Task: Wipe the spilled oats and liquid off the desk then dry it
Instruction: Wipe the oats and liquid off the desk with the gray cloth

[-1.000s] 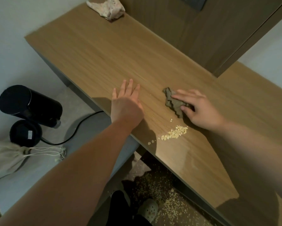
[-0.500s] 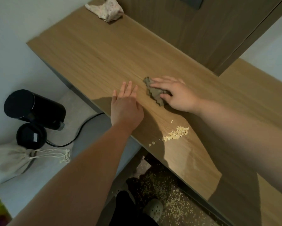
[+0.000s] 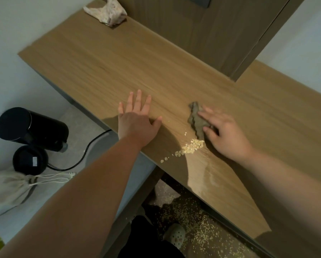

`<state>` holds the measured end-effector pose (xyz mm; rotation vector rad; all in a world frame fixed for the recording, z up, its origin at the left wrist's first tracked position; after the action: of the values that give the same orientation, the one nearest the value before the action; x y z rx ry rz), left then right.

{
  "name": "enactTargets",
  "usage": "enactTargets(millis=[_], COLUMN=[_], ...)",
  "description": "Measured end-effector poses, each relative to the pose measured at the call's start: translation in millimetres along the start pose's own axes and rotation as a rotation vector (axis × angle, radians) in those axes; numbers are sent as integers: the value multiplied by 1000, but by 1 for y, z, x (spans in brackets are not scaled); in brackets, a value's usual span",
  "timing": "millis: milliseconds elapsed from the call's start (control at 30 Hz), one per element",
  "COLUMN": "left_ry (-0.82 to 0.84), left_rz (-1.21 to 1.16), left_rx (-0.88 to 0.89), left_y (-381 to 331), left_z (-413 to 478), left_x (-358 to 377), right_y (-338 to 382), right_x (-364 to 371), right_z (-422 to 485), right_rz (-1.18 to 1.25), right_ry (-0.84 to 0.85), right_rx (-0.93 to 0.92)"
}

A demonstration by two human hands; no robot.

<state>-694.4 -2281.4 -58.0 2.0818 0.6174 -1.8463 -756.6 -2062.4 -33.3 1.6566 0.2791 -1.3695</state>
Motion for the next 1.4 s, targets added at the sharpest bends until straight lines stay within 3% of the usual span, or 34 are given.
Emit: enactTargets(millis=[67,100,233,300,533,833,1033,1200,1300,1400], left_ry=[-14,-11,31,50,40,11,-2,-9,-18,-31], left_rz=[19,25,61,95,94,-21,-11,-8,17,23], left_rx=[9,11,2,2,16,51,52,52,58,65], left_y=[-1,-1,-1,-2,-3,-3,-6,-6,-7,-8], left_z=[0,0,2,5,7,3,3,-1,-2,-2], left_x=[-1,0,4,6,7,1,-3,-3,-3,-3], right_y=[3,-12,-84,-70,26,57,96,103,69,15], right_x=[-9,-21,-62,-51,6,20,43,36,-5,-36], right_z=[-11,-13,-30,-34,-33,-16,-46,-103,-120,-123], right_rz=[-95,-143,-110,-118,1,356,303,398,489,405], right_ry=[45,0,-257,-300,-309,-165,-37,44,-166,-344], right_rx=[-118,-82,428,492,398,288,163,285,527,668])
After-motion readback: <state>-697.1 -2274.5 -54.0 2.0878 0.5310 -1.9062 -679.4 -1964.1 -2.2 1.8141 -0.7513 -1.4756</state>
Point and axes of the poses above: each hand's wrist, its own z-axis towards the middle knuckle, its own x-axis out of the palm, y = z × x, the point moved 10 cm from there along z, towards the middle knuckle, and after that the axes turned 9 degrees about -x, right-handed, at the moved point
